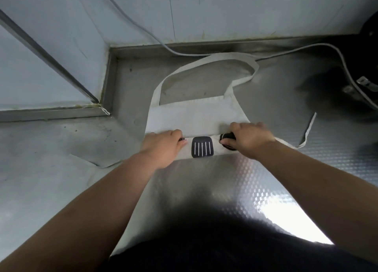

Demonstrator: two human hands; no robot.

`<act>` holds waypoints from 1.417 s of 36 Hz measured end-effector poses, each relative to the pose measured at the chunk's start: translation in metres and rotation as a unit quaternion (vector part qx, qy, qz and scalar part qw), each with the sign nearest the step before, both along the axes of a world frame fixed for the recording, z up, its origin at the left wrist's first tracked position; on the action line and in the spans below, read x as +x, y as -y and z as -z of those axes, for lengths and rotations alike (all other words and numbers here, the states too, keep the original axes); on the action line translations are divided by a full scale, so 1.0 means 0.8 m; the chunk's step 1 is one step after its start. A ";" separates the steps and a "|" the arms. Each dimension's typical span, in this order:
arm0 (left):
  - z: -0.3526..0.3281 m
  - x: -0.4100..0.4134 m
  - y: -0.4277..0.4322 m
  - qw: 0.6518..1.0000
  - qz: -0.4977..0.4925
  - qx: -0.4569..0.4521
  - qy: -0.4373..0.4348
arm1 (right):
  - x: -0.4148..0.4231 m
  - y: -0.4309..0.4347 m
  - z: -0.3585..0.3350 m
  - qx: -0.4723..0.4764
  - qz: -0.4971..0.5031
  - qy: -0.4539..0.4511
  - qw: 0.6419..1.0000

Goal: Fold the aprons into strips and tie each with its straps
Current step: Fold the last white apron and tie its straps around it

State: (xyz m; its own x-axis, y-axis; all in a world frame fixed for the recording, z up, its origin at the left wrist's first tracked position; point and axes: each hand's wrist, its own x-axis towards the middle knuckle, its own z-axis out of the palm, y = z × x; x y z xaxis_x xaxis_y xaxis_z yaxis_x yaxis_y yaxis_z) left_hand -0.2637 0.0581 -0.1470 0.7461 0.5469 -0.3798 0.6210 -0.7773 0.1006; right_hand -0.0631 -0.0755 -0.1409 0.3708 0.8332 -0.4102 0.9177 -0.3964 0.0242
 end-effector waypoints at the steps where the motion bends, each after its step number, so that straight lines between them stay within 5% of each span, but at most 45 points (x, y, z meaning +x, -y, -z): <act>1: 0.004 0.001 -0.002 1.000 0.009 0.028 0.011 | 0.001 -0.004 0.003 0.016 -0.001 0.021 1.000; 6: 0.014 -0.007 0.009 0.992 0.052 0.046 0.107 | -0.009 -0.001 0.012 0.176 -0.083 0.035 0.980; 11: 0.023 -0.016 0.026 0.982 -0.015 0.020 0.187 | -0.005 0.025 0.022 0.078 -0.106 -0.060 0.990; 15: 0.015 -0.020 0.032 0.995 -0.014 -0.065 0.072 | -0.006 0.029 0.029 0.114 -0.092 -0.058 0.988; 20: 0.006 -0.022 0.019 0.978 -0.058 -0.110 0.166 | -0.004 0.025 0.004 0.095 -0.102 -0.049 0.989; 26: -0.015 -0.008 0.000 0.984 -0.048 -0.164 0.057 | 0.010 0.020 -0.010 0.012 -0.061 -0.101 0.993; 32: 0.021 -0.020 0.021 0.989 -0.024 -0.016 0.145 | -0.003 0.018 -0.004 0.047 -0.105 0.029 0.993; 34: 0.026 -0.023 0.035 0.985 0.010 0.021 0.172 | -0.011 0.024 0.008 0.107 -0.107 0.017 0.988; 38: 0.017 -0.027 0.054 0.985 -0.010 -0.016 0.173 | -0.019 0.040 0.004 0.074 -0.080 -0.073 0.991; 42: 0.010 -0.037 0.058 0.996 0.015 -0.043 0.070 | -0.015 0.054 0.003 0.016 -0.123 -0.053 0.991; 51: 0.007 -0.055 0.069 0.997 0.014 0.070 -0.034 | -0.028 0.049 0.003 -0.067 -0.088 -0.018 0.994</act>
State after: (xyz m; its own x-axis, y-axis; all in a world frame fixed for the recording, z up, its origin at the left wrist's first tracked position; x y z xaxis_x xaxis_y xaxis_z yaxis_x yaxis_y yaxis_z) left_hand -0.3075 0.0026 -0.1529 0.7368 0.5774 -0.3518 0.6007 -0.7978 -0.0516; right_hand -0.0858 -0.1147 -0.1435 0.2072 0.8209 -0.5322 0.9738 -0.2253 0.0317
